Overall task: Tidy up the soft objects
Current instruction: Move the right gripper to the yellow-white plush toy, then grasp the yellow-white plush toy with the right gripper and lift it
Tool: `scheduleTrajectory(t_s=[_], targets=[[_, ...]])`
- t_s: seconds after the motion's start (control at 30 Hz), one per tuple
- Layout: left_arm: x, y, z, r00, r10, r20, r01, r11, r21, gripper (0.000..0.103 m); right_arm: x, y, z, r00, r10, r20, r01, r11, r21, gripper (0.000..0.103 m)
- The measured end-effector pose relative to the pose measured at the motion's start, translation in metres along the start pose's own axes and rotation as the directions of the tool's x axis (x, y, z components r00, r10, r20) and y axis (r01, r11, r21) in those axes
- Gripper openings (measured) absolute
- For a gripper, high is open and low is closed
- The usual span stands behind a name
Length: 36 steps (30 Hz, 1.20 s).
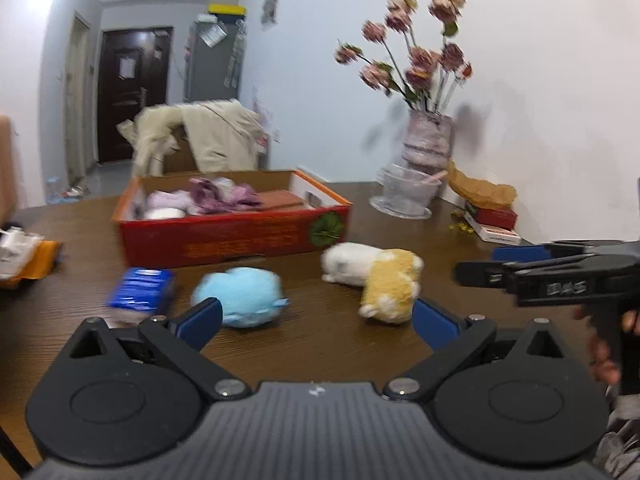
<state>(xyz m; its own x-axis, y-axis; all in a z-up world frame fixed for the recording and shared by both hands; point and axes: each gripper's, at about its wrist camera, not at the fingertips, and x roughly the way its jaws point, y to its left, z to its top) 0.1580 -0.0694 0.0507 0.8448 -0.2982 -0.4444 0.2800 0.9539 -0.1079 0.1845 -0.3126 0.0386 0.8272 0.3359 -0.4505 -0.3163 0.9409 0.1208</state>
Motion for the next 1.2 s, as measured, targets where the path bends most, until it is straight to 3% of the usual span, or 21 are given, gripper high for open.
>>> scheduleTrajectory(t_s=[0.07, 0.23, 0.33, 0.4, 0.43, 0.57, 0.73, 0.8, 0.87, 1.03, 1.2], targets=[[0.031, -0.011, 0.006, 0.999, -0.022, -0.035, 0.021, 1.0, -0.01, 0.103, 0.02, -0.017, 0.006, 0.999, -0.033, -0.022, 0.033, 0.999, 0.001, 0.076], [0.104, -0.028, 0.012, 0.991, -0.096, -0.098, 0.09, 0.994, -0.063, 0.102, 0.073, -0.06, 0.026, 0.997, 0.002, -0.083, 0.003, 0.998, 0.061, 0.075], [0.14, -0.036, 0.009, 0.984, -0.108, -0.139, 0.1, 0.993, -0.061, 0.091, 0.108, -0.077, 0.033, 0.989, 0.085, -0.118, -0.069, 0.989, 0.133, 0.072], [0.155, -0.038, 0.002, 0.978, -0.108, -0.177, 0.101, 0.994, -0.052, 0.072, 0.129, -0.086, 0.034, 0.982, 0.125, -0.141, -0.097, 0.977, 0.191, 0.066], [0.159, -0.034, 0.0, 0.974, -0.107, -0.198, 0.099, 0.994, -0.048, 0.07, 0.137, -0.089, 0.034, 0.979, 0.138, -0.152, -0.104, 0.971, 0.215, 0.064], [0.144, -0.002, -0.003, 0.982, -0.059, -0.179, 0.04, 0.994, -0.106, 0.068, 0.144, -0.087, 0.028, 0.974, 0.172, -0.146, -0.129, 0.955, 0.266, 0.063], [0.146, 0.017, 0.002, 0.969, -0.174, -0.175, 0.131, 0.964, -0.23, 0.07, 0.151, -0.077, 0.017, 0.967, 0.221, -0.125, -0.168, 0.926, 0.339, 0.06], [0.156, 0.018, 0.002, 0.961, -0.181, -0.207, 0.12, 0.954, -0.275, 0.048, 0.153, -0.079, 0.014, 0.965, 0.233, -0.116, -0.174, 0.909, 0.378, 0.052], [0.161, 0.022, 0.0, 0.96, -0.195, -0.199, 0.127, 0.942, -0.312, 0.047, 0.153, -0.08, 0.01, 0.964, 0.24, -0.11, -0.175, 0.892, 0.417, 0.049], [0.14, 0.013, 0.004, 0.963, -0.208, -0.171, 0.149, 0.94, -0.306, 0.046, 0.133, -0.078, 0.011, 0.967, 0.24, -0.089, -0.172, 0.866, 0.469, 0.043], [0.096, 0.002, 0.006, 0.961, -0.243, -0.128, 0.199, 0.937, -0.286, 0.046, 0.078, -0.055, 0.015, 0.98, 0.2, -0.024, -0.172, 0.892, 0.418, 0.042]])
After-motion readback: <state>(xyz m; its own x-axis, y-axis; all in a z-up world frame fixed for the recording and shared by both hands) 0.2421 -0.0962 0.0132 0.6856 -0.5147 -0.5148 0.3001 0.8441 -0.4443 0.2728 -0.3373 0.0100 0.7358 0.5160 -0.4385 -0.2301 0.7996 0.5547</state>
